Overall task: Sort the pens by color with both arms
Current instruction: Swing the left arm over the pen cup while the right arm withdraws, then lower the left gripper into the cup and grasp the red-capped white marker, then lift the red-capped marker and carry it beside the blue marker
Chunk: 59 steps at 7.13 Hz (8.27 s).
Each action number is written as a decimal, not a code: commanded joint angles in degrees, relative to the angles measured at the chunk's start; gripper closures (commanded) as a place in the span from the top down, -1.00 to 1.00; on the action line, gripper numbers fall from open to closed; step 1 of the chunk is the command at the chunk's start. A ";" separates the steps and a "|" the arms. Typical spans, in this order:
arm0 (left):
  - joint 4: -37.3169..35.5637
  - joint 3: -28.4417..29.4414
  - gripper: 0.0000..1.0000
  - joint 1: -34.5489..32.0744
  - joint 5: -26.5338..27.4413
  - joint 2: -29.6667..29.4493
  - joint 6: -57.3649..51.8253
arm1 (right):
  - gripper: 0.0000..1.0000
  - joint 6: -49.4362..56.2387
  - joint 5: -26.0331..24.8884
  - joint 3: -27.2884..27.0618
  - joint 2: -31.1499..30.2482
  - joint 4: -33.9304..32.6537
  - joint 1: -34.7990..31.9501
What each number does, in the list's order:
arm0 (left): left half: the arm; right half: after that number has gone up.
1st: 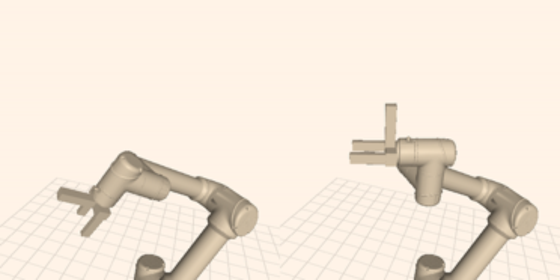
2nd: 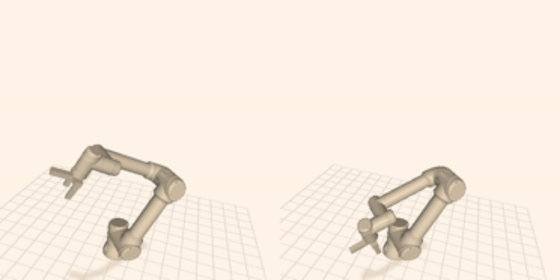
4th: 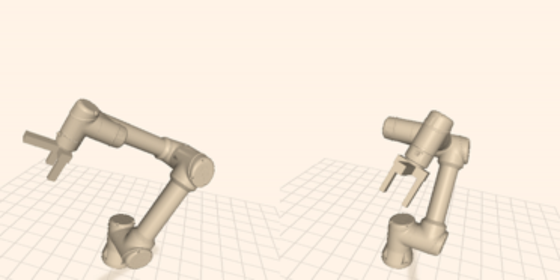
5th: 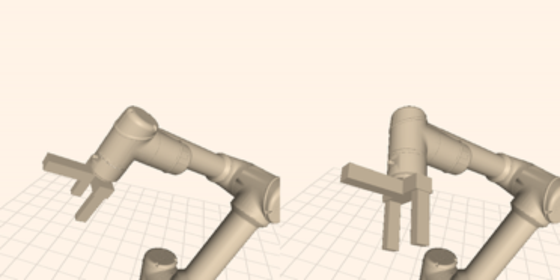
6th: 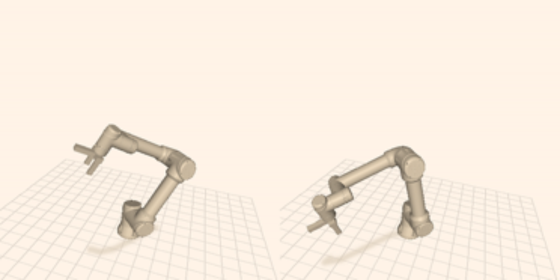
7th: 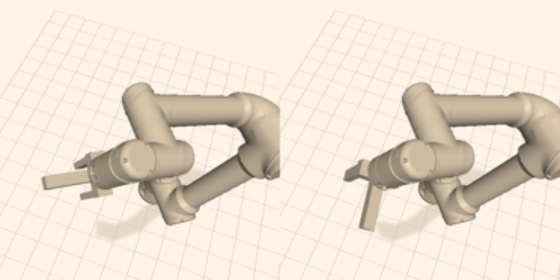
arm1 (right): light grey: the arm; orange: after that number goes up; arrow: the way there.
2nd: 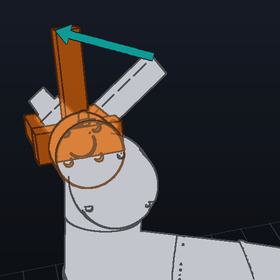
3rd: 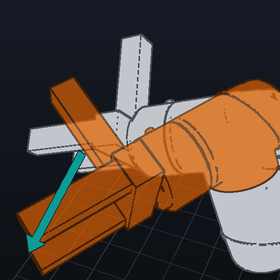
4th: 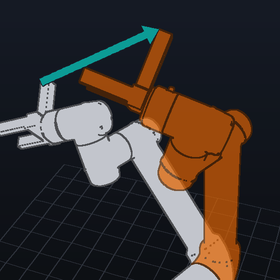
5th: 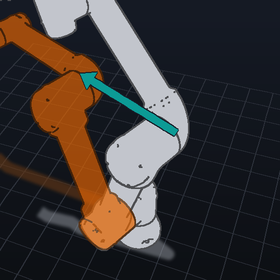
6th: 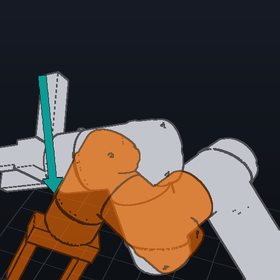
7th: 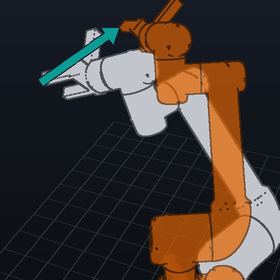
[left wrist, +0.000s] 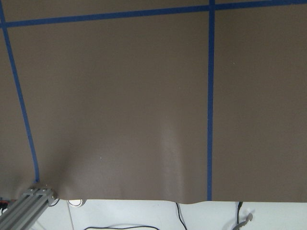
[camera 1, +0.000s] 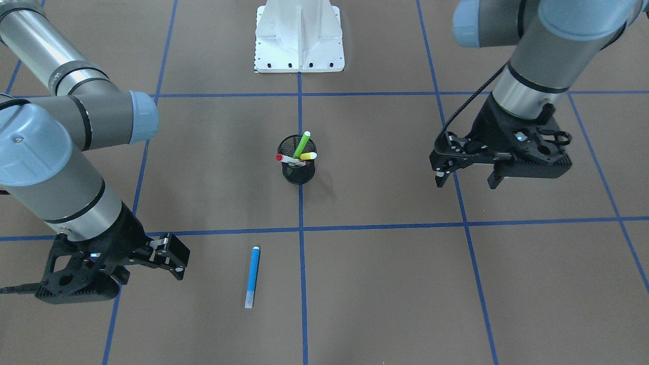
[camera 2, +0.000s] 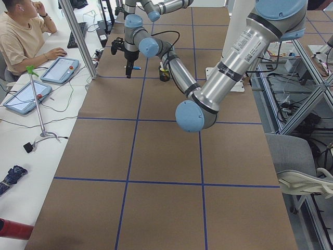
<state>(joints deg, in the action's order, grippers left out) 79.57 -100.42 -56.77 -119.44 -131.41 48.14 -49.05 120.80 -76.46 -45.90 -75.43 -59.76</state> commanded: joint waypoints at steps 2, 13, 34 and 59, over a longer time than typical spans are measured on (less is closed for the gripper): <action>-10.03 16.97 1.00 4.63 0.35 -19.36 6.13 | 1.00 8.07 8.90 0.00 -0.77 -2.85 -6.75; -19.37 40.57 1.00 23.10 0.53 -34.61 14.09 | 1.00 18.29 10.51 -6.76 -7.88 -3.67 -9.85; -12.25 43.21 0.19 25.04 8.26 -34.79 12.42 | 1.00 18.29 10.34 -6.68 -8.42 -3.67 -9.15; 42.88 33.90 -1.00 22.66 42.25 -19.22 18.84 | 1.00 17.85 9.64 -6.86 -8.68 -3.58 -8.80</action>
<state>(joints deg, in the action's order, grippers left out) 112.81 -75.74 -34.19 -81.40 -149.56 67.04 -31.19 130.90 -83.42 -54.66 -79.01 -68.68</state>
